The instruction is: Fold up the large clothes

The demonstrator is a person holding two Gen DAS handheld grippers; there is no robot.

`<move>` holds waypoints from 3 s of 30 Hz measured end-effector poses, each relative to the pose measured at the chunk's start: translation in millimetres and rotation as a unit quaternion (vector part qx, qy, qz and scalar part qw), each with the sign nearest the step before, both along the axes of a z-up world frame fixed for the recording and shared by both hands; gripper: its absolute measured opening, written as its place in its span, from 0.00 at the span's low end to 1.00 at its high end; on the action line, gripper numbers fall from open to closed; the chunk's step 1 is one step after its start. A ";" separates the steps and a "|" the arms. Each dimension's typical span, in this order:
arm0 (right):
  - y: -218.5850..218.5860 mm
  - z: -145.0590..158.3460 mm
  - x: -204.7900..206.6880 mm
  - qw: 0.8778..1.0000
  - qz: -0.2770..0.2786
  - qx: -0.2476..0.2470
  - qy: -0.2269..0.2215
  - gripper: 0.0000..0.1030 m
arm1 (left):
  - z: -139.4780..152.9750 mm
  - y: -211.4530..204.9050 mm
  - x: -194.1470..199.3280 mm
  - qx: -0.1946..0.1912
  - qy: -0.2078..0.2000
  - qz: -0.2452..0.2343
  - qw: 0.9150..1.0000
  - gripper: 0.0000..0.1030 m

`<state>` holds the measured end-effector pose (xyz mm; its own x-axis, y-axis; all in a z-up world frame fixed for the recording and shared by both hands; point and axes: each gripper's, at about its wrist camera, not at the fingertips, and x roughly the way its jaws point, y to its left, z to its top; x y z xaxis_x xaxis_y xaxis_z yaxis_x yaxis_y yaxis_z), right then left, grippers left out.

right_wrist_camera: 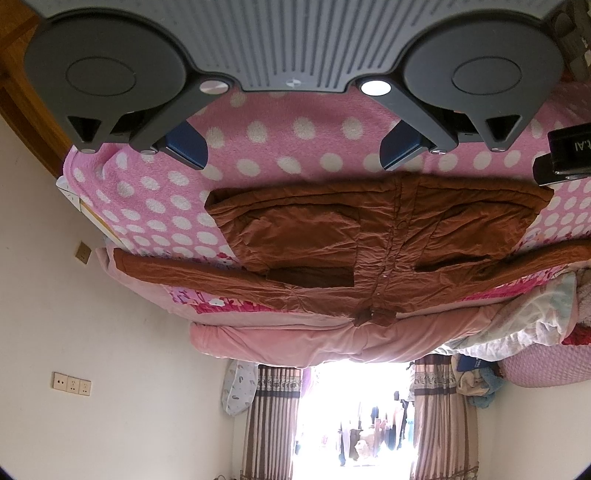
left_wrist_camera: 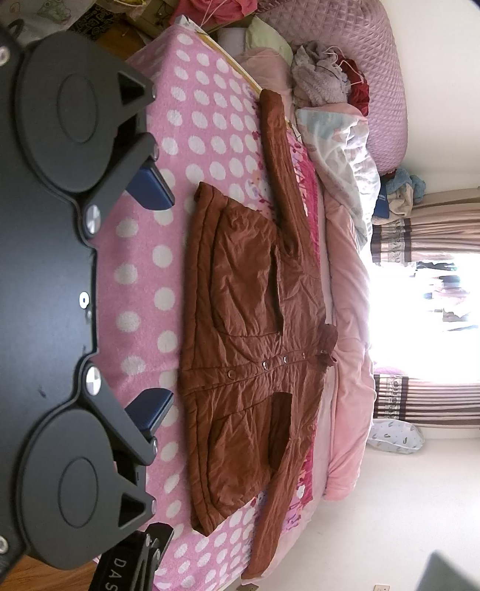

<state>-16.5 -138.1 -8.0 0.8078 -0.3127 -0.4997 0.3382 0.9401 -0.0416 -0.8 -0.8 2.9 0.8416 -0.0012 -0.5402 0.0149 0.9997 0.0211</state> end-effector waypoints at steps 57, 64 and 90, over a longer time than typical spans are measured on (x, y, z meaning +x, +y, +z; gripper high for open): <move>-22.3 19.0 87.7 0.998 0.010 -0.009 -0.057 1.00 | -6.8 99.0 117.5 -0.098 -0.018 0.051 0.994 1.00; -45.1 16.0 167.2 0.994 0.022 0.017 -0.105 1.00 | -23.5 199.0 213.8 -0.197 -0.001 0.133 0.971 1.00; -45.5 -41.6 393.5 0.998 0.042 0.040 0.031 1.00 | -103.5 458.9 401.4 -0.385 -0.076 0.378 0.839 0.47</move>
<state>377.0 -183.6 -49.7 0.7959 -0.2027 -0.5705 0.2578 0.9661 0.0164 400.6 458.1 -100.6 0.8181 0.2643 -0.5107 -0.5735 0.4410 -0.6904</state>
